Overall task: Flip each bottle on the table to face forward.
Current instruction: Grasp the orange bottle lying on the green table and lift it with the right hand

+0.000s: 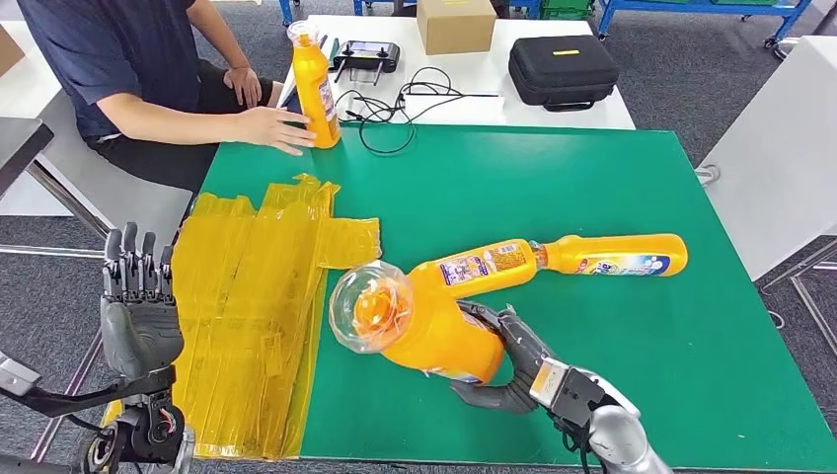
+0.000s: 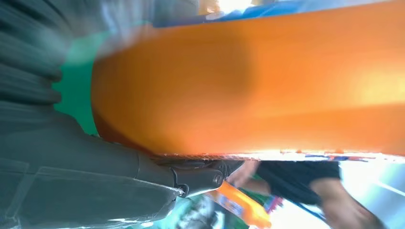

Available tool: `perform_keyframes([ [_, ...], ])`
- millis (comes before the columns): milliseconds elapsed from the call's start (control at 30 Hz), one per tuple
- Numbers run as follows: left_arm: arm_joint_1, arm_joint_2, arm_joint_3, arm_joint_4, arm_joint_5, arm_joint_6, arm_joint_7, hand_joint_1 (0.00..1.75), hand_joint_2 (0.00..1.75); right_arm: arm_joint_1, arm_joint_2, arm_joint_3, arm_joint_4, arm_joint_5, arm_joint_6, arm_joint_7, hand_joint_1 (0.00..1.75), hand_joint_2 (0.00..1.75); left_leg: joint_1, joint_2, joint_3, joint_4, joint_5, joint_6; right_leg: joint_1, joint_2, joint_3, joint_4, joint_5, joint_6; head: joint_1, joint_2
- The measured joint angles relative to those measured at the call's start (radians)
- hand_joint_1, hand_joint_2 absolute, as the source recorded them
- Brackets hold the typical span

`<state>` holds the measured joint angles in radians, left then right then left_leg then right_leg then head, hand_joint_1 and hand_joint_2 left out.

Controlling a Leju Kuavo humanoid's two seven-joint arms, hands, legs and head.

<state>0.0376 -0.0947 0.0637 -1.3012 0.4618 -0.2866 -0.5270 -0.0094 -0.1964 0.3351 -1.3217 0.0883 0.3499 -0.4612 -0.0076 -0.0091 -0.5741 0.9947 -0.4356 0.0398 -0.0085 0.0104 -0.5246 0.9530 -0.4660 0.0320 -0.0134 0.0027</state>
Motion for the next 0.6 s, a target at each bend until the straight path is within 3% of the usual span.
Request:
perform_keyframes([
  [300, 0.063, -0.018, -0.081, -0.077, 0.022, -0.017, 0.020, 0.00, 1.75, -0.081, 0.132, 0.002, 0.027, 0.078, -0.179, -0.014, 1.75, 1.75, 0.000, -0.001, -0.001, 0.000, 0.001, 0.000, 0.000, -0.001, -0.002, 0.000, 0.000, -0.001, 0.000, 0.000],
  [500, 0.066, -0.019, -0.098, -0.088, 0.027, -0.018, 0.022, 0.00, 1.75, -0.102, 0.163, 0.003, 0.053, 0.085, -0.189, -0.013, 1.75, 1.75, 0.000, -0.001, -0.002, 0.000, 0.001, 0.001, 0.000, -0.001, -0.001, 0.000, 0.000, 0.000, 0.000, 0.000],
  [600, 0.060, -0.020, -0.112, -0.088, 0.034, -0.032, 0.037, 0.00, 1.75, -0.113, 0.176, 0.003, 0.066, 0.115, -0.241, 0.012, 1.75, 1.75, 0.000, -0.001, -0.003, 0.000, 0.001, 0.001, 0.000, -0.001, -0.002, 0.000, 0.000, 0.000, 0.000, 0.000],
])
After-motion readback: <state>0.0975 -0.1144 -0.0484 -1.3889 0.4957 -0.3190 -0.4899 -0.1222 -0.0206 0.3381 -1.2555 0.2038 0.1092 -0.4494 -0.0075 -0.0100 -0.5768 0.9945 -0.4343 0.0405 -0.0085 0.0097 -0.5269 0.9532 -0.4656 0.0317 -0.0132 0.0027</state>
